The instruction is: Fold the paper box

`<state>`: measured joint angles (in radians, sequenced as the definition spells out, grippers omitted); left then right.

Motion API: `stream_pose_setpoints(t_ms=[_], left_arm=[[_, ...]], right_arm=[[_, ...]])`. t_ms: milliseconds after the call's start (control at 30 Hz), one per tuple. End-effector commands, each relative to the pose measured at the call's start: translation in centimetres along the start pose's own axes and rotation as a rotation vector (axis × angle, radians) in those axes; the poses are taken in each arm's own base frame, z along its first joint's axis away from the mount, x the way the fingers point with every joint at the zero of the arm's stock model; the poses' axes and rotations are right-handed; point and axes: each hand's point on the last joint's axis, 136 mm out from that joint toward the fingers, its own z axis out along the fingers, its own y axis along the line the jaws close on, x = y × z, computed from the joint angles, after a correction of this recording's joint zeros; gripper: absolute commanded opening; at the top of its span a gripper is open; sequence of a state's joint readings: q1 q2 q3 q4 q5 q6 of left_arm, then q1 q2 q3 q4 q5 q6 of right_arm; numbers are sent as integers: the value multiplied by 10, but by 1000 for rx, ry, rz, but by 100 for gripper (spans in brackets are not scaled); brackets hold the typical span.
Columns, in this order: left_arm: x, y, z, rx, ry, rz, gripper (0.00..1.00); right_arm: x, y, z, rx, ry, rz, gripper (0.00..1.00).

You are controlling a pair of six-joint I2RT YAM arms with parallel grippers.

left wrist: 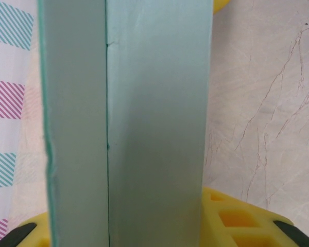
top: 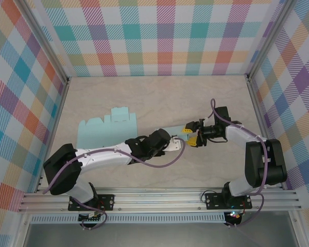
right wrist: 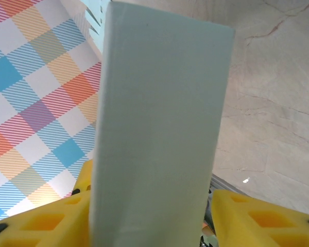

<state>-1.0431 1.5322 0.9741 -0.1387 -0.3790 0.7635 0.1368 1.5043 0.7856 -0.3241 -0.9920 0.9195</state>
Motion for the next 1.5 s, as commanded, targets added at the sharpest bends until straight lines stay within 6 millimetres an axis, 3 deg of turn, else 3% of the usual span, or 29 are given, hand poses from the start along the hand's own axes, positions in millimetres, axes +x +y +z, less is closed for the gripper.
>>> stream_pose_setpoints(t_ms=[0,167,533,900,1067,1333,1467], left_arm=[[2,17,-9,6,10,-43,27],[7,5,-11,132,45,-36,27],[7,-19,-22,470,58,-79,25],[-8,-15,-6,666,27,-117,26],[-5,-17,10,712,64,-124,26],[0,-24,28,746,119,-105,40],[-3,-20,31,726,111,-107,62]], right_arm=[[4,2,-4,8,-1,-25,64],[-2,7,-15,-8,-35,-42,69],[-10,20,-67,42,-239,-175,72],[-4,14,-77,127,-290,-273,72],[-2,12,-84,172,-325,-324,70],[3,4,-87,213,-348,-370,68],[4,6,-89,211,-359,-397,68]])
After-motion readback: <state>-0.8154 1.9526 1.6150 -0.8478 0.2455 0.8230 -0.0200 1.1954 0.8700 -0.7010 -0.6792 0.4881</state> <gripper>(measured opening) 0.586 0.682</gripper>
